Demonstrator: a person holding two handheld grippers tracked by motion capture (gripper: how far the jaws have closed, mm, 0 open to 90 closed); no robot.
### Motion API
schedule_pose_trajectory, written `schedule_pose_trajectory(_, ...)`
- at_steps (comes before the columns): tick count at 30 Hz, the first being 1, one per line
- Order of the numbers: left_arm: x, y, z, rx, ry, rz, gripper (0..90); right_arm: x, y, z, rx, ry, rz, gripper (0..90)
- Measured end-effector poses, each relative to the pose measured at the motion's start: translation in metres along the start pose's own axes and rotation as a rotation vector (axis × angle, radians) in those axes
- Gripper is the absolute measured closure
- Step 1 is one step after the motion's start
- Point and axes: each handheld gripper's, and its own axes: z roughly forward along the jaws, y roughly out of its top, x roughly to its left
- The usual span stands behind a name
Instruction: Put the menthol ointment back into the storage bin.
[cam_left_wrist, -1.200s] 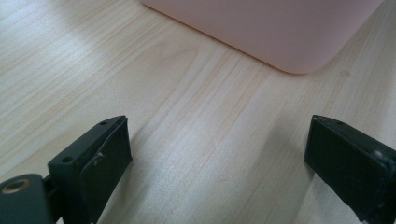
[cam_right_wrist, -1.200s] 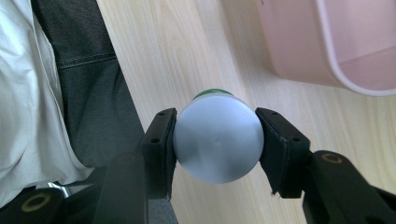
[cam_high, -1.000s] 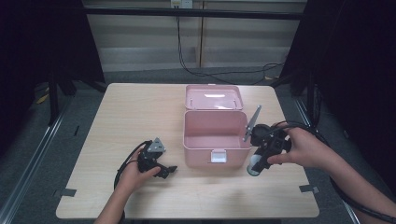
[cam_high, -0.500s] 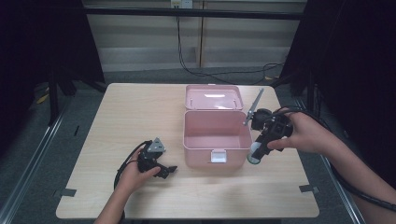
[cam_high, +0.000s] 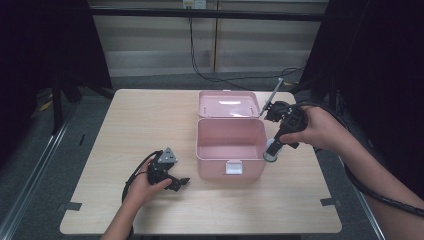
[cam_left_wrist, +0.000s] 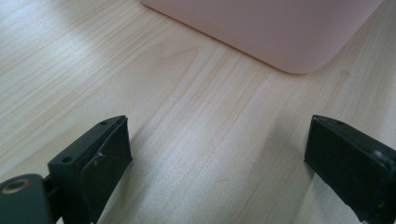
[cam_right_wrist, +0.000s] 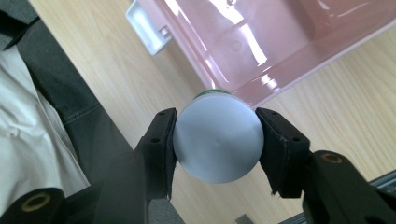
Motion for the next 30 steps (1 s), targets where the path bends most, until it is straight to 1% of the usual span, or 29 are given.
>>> schedule_pose_trajectory(4,0.0,0.0,0.0,0.0,0.0,0.0,6.5,-0.004,0.007,-0.003,0.001,-0.011,0.037,50.7)
schedule_pose_trajectory(6,0.0,0.0,0.0,0.0,-0.001,0.0,6.5,-0.005,0.011,-0.004,0.007,-0.018,0.063,50.7)
schedule_pose_trajectory(8,0.0,0.0,0.0,0.0,0.0,0.0,6.5,-0.007,0.015,-0.004,0.005,-0.025,0.076,50.7)
schedule_pose_trajectory(10,0.0,0.0,0.0,0.0,0.0,0.0,6.5,-0.008,0.02,-0.005,-0.001,-0.018,0.089,50.6)
schedule_pose_trajectory(11,0.0,0.0,0.0,0.0,0.0,0.0,6.5,-0.008,0.023,-0.005,0.003,-0.017,0.106,50.7)
schedule_pose_trajectory(12,0.0,0.0,0.0,0.0,0.0,0.0,6.5,-0.009,0.025,-0.005,-0.005,-0.015,0.113,50.6)
schedule_pose_trajectory(14,0.0,0.0,0.0,0.0,0.0,0.0,6.5,-0.01,0.03,-0.005,-0.004,-0.023,0.129,50.6)
schedule_pose_trajectory(15,0.0,0.0,0.0,0.0,0.0,0.0,6.5,-0.01,0.033,-0.004,-0.001,-0.024,0.151,50.6)
schedule_pose_trajectory(17,0.0,0.0,0.0,0.0,0.0,0.0,6.5,-0.012,0.037,-0.002,-0.003,-0.029,0.167,50.7)
schedule_pose_trajectory(18,0.0,0.0,0.0,0.0,0.0,0.0,6.5,-0.013,0.039,-0.002,0.006,-0.039,0.181,50.7)
schedule_pose_trajectory(20,0.0,0.0,0.0,0.0,0.0,0.0,6.5,-0.015,0.042,0.001,0.002,-0.048,0.192,50.6)
schedule_pose_trajectory(21,0.0,0.0,0.0,0.0,0.0,0.0,6.5,-0.017,0.044,0.003,-0.01,-0.048,0.206,50.7)
schedule_pose_trajectory(26,0.0,0.0,0.0,0.0,0.0,0.0,6.5,-0.022,0.05,0.007,-0.031,-0.034,0.241,50.7)
schedule_pose_trajectory(30,0.0,0.0,0.0,0.0,0.0,0.0,6.5,-0.026,0.055,0.011,-0.041,-0.029,0.291,50.7)
